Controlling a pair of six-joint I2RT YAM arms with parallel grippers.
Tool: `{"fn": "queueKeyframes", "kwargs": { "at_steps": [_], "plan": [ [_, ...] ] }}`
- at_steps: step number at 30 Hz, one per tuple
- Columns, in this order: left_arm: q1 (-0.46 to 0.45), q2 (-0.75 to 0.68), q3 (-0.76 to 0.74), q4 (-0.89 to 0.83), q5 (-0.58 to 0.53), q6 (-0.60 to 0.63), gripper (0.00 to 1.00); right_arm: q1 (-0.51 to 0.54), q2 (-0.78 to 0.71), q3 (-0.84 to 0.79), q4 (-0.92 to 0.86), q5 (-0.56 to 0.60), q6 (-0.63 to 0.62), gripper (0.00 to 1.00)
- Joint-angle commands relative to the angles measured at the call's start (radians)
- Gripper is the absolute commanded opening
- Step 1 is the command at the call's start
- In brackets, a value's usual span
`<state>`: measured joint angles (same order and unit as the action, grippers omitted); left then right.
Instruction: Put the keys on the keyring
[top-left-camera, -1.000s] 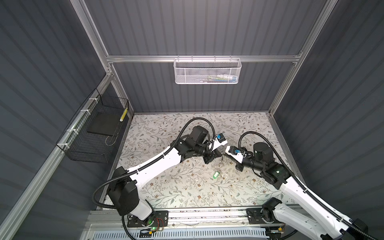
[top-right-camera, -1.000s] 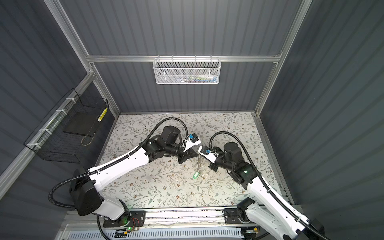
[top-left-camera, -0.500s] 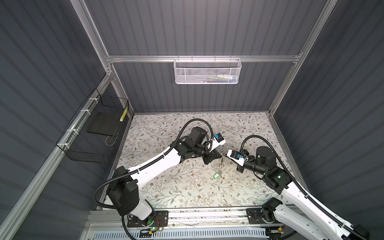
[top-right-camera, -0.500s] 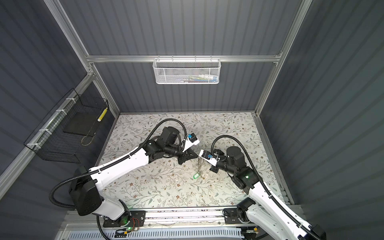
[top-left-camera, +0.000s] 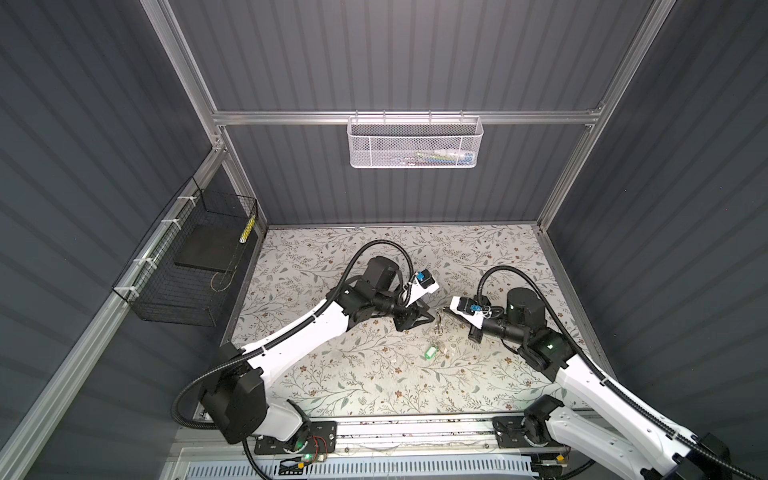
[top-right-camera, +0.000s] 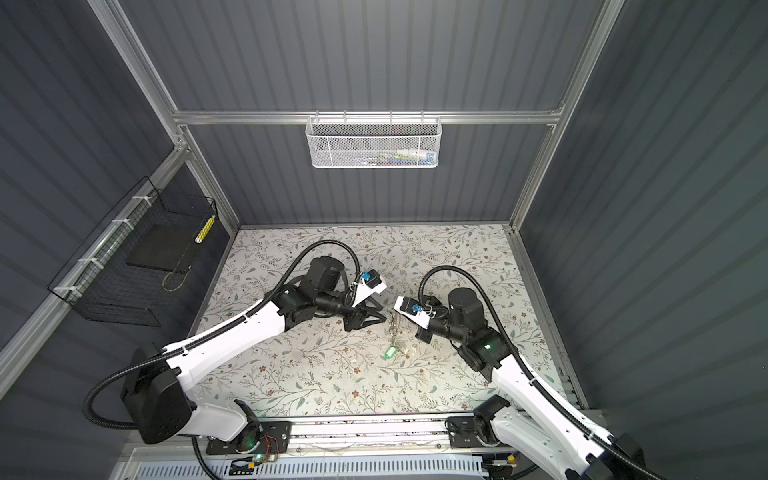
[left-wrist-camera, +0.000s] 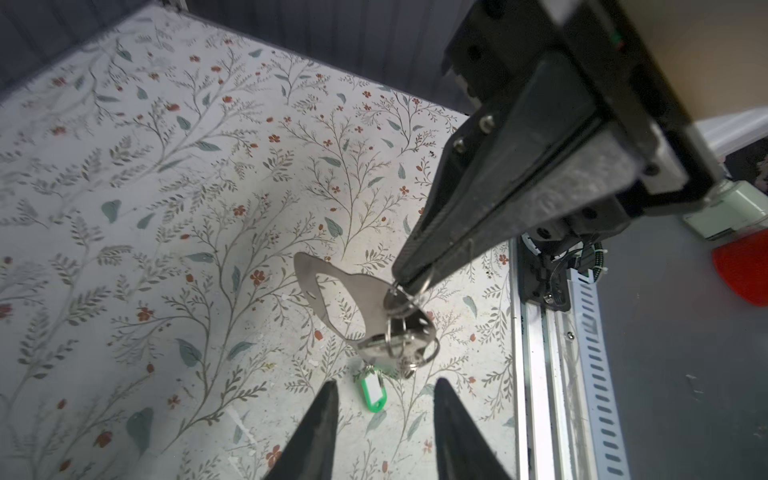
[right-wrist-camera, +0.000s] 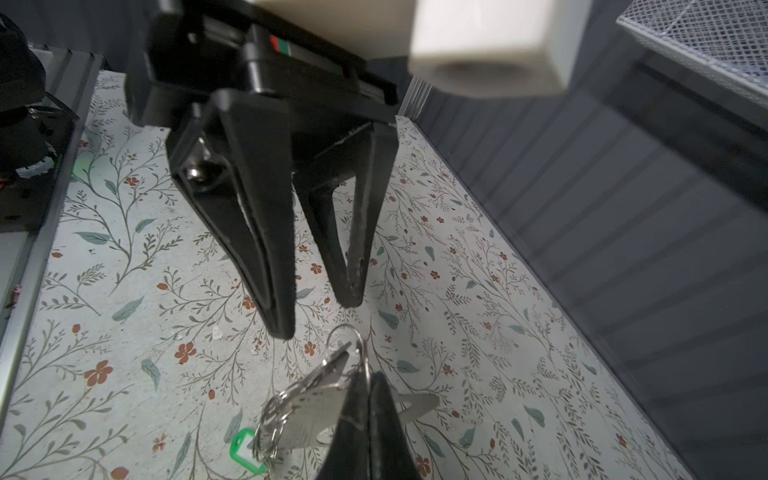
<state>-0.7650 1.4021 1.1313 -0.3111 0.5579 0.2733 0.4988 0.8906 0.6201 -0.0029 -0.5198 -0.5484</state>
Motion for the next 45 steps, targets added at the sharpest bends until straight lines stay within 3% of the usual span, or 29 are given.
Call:
{"fn": "queueKeyframes", "kwargs": {
  "at_steps": [1, 9, 18, 24, 31, 37, 45],
  "plan": [
    [0.014, -0.069, -0.011, 0.055, -0.013, 0.118, 0.40, -0.028, 0.042, 0.061, 0.056, -0.108, 0.065, 0.00],
    [0.022, -0.090, 0.034, -0.006, 0.019, 0.279, 0.39, -0.044, 0.108, 0.114, 0.114, -0.205, 0.130, 0.00],
    [0.028, -0.111, 0.067, -0.003, 0.044, 0.337, 0.35, -0.049, 0.134, 0.127, 0.152, -0.264, 0.154, 0.00],
    [0.028, -0.095, 0.083, -0.020, 0.055, 0.314, 0.35, -0.048, 0.139, 0.137, 0.146, -0.273, 0.153, 0.00],
    [0.029, -0.056, 0.085, 0.018, -0.027, 0.232, 0.34, -0.048, 0.123, 0.128, 0.139, -0.293, 0.132, 0.00],
    [0.031, -0.026, 0.095, -0.009, -0.030, 0.220, 0.26, -0.048, 0.113, 0.118, 0.147, -0.298, 0.121, 0.00],
    [0.041, 0.006, 0.102, -0.059, -0.026, 0.251, 0.26, -0.048, 0.105, 0.111, 0.172, -0.327, 0.110, 0.00]
  ]
}}
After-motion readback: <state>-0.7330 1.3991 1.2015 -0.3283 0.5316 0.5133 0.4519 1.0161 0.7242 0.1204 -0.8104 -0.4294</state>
